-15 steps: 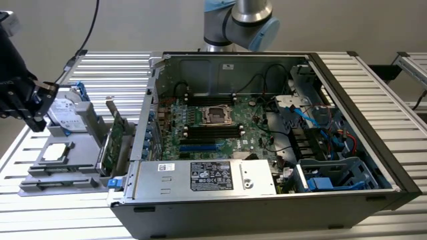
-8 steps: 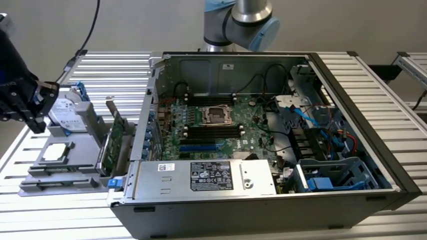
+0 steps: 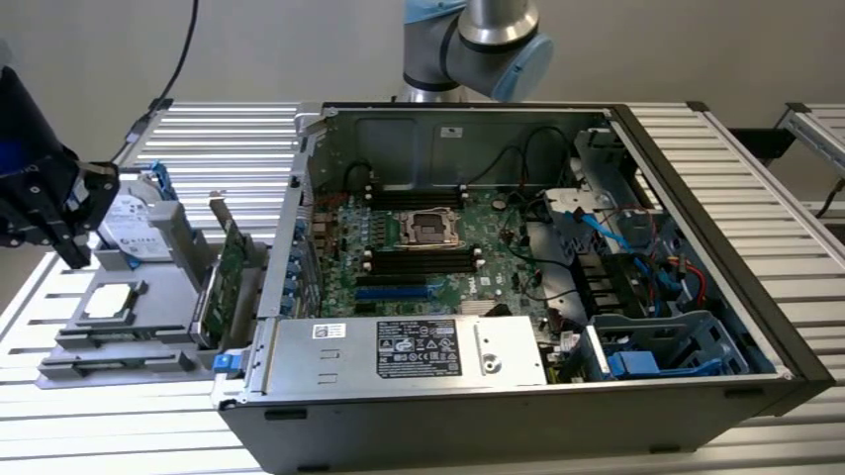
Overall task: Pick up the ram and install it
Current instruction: 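Pick up the ram and move it above insertion slot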
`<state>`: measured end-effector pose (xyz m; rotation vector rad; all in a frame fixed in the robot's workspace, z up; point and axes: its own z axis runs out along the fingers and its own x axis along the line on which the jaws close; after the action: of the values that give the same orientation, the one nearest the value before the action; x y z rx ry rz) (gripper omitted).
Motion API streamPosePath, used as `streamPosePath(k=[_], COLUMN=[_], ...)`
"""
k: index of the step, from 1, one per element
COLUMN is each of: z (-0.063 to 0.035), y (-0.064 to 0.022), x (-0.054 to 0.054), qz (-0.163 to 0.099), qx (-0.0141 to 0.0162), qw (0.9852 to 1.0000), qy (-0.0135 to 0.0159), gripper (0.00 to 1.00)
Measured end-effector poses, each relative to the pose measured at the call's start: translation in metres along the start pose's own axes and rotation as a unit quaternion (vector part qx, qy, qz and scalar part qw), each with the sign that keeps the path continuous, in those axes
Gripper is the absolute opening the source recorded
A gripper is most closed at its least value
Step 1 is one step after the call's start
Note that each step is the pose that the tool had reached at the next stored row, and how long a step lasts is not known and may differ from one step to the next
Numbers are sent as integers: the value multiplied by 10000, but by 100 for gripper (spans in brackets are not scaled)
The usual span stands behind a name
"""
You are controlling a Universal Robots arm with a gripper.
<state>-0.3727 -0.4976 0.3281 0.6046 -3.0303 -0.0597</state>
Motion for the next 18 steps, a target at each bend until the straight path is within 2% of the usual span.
streamPosePath(k=[5,9,14,18], z=[8,7,11,18], y=[0,0,-1,-1], x=[0,0,0,0], qz=[-454,-821,-1270,-1633], qx=[19,35,54,69], qw=[9990,9966,9919,9865], qy=[21,39,61,79], gripper=[11,11,11,11])
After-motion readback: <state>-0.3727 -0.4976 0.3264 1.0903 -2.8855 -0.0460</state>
